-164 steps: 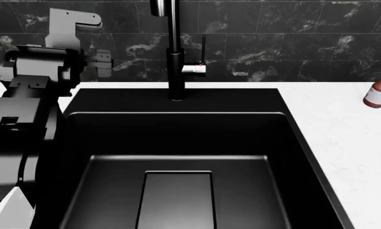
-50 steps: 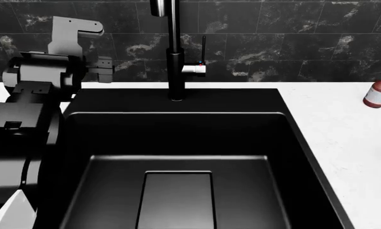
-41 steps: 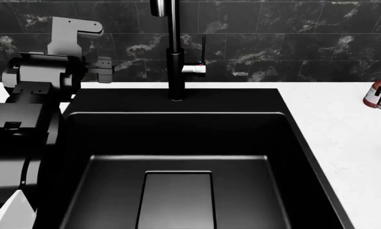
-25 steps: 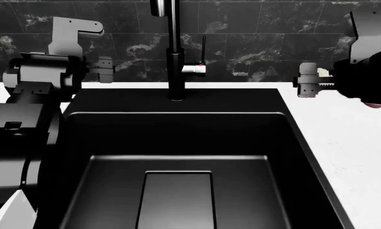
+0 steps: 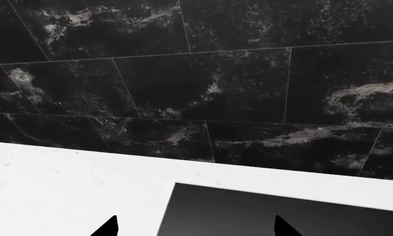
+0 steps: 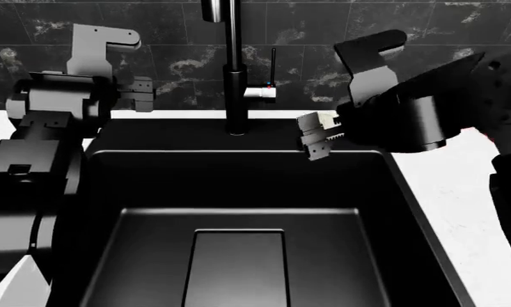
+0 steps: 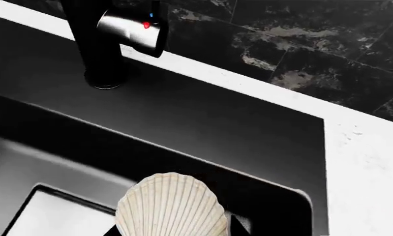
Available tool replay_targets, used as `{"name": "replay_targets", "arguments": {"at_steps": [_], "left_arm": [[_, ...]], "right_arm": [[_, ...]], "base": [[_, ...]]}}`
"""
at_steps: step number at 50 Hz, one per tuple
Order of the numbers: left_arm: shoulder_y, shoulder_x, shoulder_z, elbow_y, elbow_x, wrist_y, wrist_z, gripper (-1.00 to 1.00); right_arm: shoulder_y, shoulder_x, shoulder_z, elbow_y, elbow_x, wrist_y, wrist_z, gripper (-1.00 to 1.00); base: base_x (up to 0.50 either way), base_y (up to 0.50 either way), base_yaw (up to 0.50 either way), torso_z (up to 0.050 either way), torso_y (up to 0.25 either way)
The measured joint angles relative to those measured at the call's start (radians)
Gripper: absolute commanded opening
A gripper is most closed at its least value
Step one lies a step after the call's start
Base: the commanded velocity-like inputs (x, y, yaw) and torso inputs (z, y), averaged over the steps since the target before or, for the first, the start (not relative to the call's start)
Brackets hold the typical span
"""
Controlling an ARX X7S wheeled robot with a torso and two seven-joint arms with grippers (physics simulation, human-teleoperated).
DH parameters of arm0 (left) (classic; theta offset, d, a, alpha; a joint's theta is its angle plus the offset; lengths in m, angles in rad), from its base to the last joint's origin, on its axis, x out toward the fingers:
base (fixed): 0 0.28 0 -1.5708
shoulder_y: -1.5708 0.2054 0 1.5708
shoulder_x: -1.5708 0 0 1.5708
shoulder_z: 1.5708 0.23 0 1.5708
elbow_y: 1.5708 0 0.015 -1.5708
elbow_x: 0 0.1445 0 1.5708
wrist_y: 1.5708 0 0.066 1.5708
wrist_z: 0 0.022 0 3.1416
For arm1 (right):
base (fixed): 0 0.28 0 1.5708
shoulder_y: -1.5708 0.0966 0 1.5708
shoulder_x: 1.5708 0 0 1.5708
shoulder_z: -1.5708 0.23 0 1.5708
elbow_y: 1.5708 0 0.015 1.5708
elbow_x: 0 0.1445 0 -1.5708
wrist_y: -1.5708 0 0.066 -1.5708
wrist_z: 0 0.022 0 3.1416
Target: Pick the scallop from the counter and place it in the sink. Then turn on the sink faucet.
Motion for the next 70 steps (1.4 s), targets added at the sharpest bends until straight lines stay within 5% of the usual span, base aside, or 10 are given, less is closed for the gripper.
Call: {"name": "replay_targets", "arguments": {"at_steps": [15, 54, 55, 70], "left_arm": [[0.004, 0.002, -0.003, 0.0, -0.001, 0.001, 0.001, 1.0], [0.024, -0.004, -0.022, 0.0, -0.001, 0.009, 0.004, 1.0], [0.025, -0.004, -0.022, 0.0, -0.001, 0.009, 0.004, 1.0], [0.03, -0.006, -0.028, 0.0, -0.001, 0.01, 0.004, 1.0]], "right_arm": [[-0.079, -0.079, -0.07, -0.091, 0.061, 0.029, 0.005, -1.0], [-0.351, -0.361, -0.511, 0.092, -0.346, -0.167, -0.287, -1.0], [-0.353, -0.362, -0.515, 0.09, -0.348, -0.169, -0.291, 1.0], [-0.349, -0.356, -0.531, 0.05, -0.362, -0.188, -0.313, 1.0]], "base": [[0.0, 0.0, 0.0, 0.0, 0.0], [0.0, 0.0, 0.0, 0.0, 0.0], [0.0, 0.0, 0.0, 0.0, 0.0], [0.0, 0.0, 0.0, 0.0, 0.0]]}}
